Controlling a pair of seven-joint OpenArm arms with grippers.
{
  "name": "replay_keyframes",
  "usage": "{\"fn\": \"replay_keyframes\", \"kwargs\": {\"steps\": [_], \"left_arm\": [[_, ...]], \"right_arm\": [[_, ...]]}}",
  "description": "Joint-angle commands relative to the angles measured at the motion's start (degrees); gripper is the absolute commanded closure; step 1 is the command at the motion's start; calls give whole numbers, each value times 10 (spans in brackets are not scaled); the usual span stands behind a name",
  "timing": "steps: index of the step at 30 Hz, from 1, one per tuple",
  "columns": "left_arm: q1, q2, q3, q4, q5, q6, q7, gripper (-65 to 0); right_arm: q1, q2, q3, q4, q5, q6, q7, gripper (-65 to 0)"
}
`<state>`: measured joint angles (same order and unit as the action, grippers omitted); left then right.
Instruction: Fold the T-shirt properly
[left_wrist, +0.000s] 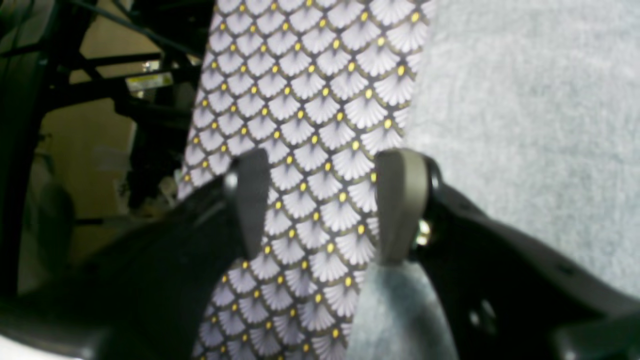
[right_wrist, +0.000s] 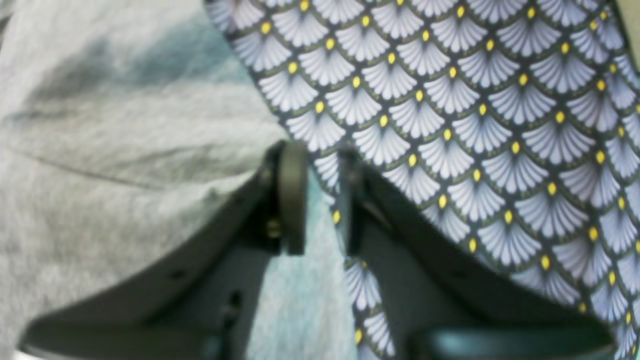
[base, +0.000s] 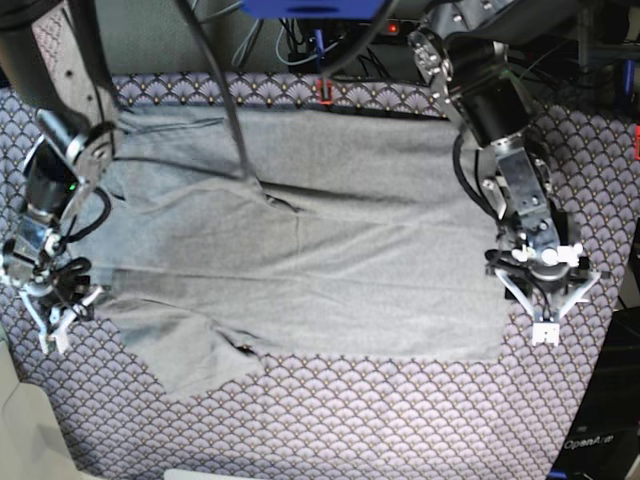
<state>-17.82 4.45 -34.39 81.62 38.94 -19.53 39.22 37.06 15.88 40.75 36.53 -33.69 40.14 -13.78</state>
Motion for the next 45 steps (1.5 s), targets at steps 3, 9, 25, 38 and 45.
{"fn": "replay_keyframes", "kwargs": {"steps": [3,9,25,38,45], "left_arm": [[-15,-4,2,12,1,4,-9,-335],[-14,-4,2,12,3,4,-8,-335],[-13,-4,2,12,5,4,-8,-335],[-14,-5,2,9,6,4,-8,-335],[-26,-7,2,5,1,8,-12,-337]], "right_arm": [[26,17,16,-7,8,-1,18,-209],[27,17,80,-9,8,-1,25,-292],[-7,3,77,-26,8,-1,23,-348],[-29,-13,58,-26,6,-1,24,-16],[-30,-13,51,-23,7,-1,36,0]]}}
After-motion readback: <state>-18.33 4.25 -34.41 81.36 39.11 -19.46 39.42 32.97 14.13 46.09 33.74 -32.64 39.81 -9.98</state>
